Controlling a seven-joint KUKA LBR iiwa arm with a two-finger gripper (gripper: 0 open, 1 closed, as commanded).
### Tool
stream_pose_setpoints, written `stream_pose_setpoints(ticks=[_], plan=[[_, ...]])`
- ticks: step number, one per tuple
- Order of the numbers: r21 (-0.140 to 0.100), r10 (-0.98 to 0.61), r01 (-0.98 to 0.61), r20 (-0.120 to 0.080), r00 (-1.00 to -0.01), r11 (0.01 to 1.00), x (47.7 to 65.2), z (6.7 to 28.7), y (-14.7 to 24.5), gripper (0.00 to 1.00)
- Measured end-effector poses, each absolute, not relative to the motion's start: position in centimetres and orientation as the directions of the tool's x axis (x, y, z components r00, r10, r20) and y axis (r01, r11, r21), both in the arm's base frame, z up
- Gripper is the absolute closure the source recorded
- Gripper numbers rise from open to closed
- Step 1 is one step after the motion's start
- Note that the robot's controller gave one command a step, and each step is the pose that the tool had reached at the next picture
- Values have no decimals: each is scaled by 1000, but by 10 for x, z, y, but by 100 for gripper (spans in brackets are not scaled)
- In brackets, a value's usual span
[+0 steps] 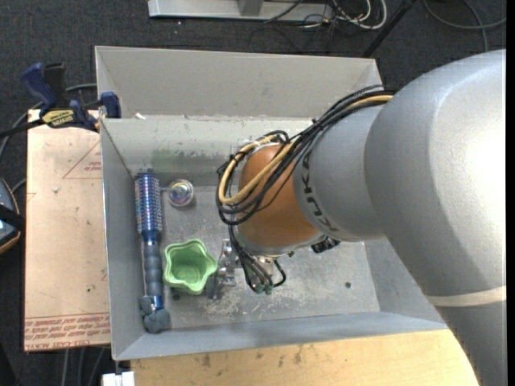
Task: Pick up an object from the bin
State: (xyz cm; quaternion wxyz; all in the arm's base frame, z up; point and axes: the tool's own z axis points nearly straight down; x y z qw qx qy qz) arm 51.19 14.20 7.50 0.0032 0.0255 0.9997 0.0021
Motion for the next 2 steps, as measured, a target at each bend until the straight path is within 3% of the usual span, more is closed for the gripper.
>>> stream_pose_setpoints(ticks=[1, 2], plan=[[4, 51, 51, -6, -999, 999, 511, 73, 142, 0], [-1, -120, -120, -16, -993, 993, 493, 74, 200, 0]])
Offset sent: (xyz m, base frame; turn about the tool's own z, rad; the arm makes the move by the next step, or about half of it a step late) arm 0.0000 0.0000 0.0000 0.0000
